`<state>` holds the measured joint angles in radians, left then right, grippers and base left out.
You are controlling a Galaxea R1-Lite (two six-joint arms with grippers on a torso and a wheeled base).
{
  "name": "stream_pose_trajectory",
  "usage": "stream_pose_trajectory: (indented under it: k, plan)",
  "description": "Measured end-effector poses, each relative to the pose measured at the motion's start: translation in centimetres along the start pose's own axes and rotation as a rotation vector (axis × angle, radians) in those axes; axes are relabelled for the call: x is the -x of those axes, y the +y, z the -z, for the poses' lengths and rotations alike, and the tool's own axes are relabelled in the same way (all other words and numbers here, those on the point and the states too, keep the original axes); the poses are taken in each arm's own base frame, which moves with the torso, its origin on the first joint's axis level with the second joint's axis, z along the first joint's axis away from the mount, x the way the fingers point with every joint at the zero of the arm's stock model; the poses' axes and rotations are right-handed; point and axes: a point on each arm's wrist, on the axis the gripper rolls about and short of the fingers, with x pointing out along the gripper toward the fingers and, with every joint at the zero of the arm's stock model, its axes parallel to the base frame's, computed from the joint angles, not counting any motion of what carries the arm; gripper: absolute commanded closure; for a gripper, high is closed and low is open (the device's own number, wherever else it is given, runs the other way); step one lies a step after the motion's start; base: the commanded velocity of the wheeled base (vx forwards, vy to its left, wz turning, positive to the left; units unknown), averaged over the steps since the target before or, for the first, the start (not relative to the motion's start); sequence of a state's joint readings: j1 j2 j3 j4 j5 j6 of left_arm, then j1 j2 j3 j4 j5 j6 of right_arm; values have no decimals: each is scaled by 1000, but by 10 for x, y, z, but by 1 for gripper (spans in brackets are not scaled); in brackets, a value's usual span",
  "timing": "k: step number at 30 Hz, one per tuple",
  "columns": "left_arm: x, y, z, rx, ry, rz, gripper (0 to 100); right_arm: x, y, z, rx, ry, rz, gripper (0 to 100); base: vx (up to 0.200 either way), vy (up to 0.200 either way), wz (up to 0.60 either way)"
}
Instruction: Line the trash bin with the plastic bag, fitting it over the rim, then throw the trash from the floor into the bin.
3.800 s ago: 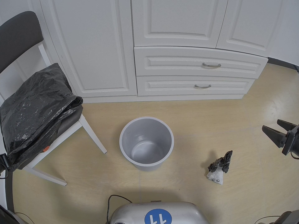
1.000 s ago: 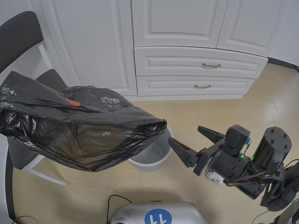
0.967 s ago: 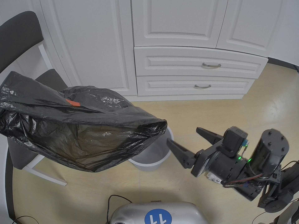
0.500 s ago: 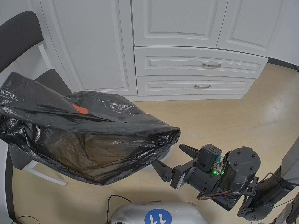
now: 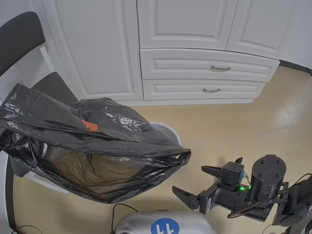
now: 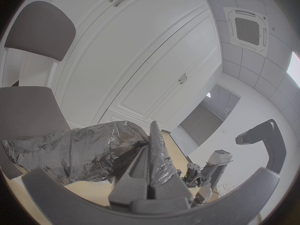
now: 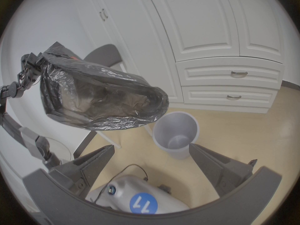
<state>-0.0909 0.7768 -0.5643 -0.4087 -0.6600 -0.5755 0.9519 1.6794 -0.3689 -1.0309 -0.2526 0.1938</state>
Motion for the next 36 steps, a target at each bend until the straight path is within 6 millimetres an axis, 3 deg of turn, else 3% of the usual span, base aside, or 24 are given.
stream_pose_trajectory:
  k: [7, 15, 25, 36]
  plan:
    - [-1, 2, 2, 7, 10, -1, 100, 28, -4, -26, -12, -32, -25, 0, 0, 0, 0]
    - [-3, 0, 5, 17, 36, 37, 100, 28, -2, -43, -81, -95, -32, 0, 0, 0, 0]
    - [-3, -1, 5, 18, 40, 53, 100, 22, 0, -35, -75, -57, -34, 0, 0, 0, 0]
    - [-4, 0, 5, 21, 41, 48, 100, 31, -1, -25, -20, -22, -45, 0, 0, 0, 0]
